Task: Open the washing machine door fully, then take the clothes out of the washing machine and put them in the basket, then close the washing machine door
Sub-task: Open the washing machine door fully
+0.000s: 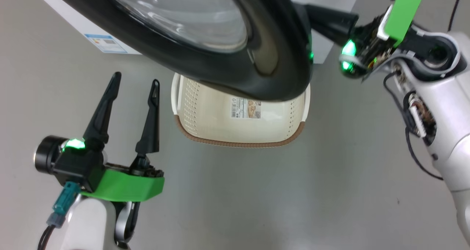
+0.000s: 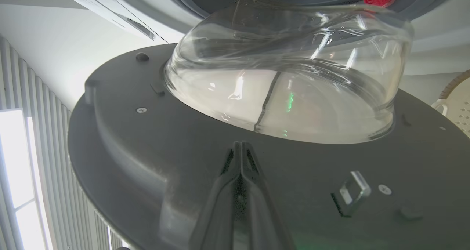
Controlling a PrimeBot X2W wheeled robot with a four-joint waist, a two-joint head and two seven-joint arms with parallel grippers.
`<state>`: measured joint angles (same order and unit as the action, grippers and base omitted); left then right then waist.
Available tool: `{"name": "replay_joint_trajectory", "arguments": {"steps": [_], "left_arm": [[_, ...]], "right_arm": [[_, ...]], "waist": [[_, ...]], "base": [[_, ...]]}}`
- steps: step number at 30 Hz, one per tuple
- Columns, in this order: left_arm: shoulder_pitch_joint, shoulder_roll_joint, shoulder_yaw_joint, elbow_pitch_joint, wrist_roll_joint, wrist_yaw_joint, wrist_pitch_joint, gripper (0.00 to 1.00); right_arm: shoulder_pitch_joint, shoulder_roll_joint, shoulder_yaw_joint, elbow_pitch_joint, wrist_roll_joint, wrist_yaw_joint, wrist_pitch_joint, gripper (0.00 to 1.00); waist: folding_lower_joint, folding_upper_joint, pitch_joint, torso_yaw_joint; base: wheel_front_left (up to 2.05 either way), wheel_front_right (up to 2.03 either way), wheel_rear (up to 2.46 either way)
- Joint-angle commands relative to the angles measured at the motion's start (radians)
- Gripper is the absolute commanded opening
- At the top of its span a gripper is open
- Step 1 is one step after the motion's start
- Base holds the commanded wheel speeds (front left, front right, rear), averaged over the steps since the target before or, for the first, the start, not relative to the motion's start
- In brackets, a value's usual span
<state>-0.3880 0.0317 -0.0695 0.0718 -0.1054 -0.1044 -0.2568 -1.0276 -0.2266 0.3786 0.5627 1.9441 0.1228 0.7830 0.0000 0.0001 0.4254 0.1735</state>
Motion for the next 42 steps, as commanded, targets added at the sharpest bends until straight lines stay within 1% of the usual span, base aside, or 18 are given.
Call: {"name": "replay_joint_trajectory", "arguments": {"steps": [1,10,26,33,42], "left_arm": [[0.015,0.019,0.031,-0.022,-0.005,0.009,-0.005,1.00],[0.052,0.019,0.039,-0.014,-0.023,0.026,-0.005,1.00],[0.118,0.019,0.022,0.018,-0.076,0.045,-0.005,1.00],[0.145,0.019,0.010,0.055,-0.100,0.060,-0.005,1.00],[0.165,0.018,-0.006,0.089,-0.110,0.062,-0.005,1.00]], "right_arm": [[0.034,0.011,0.022,-0.037,0.005,0.008,0.008,0.00],[0.111,-0.008,0.082,-0.089,0.030,0.008,-0.002,0.00],[0.214,-0.043,0.196,-0.163,0.078,0.008,-0.037,0.00],[0.266,-0.037,0.227,-0.175,0.092,0.008,-0.065,0.00],[0.331,-0.013,0.268,-0.177,0.096,0.008,-0.089,0.00]], "waist": [[0.0000,-0.0001,-0.017,0.013],[0.0000,-0.0001,-0.080,0.049],[0.0000,-0.0001,-0.184,0.127],[0.0000,-0.0001,-0.236,0.163],[0.0000,-0.0001,-0.294,0.224]], "base": [[0.00,0.00,0.00],[0.00,0.00,0.00],[0.00,0.00,0.00],[0.00,0.00,0.00],[0.00,0.00,0.00]]}}
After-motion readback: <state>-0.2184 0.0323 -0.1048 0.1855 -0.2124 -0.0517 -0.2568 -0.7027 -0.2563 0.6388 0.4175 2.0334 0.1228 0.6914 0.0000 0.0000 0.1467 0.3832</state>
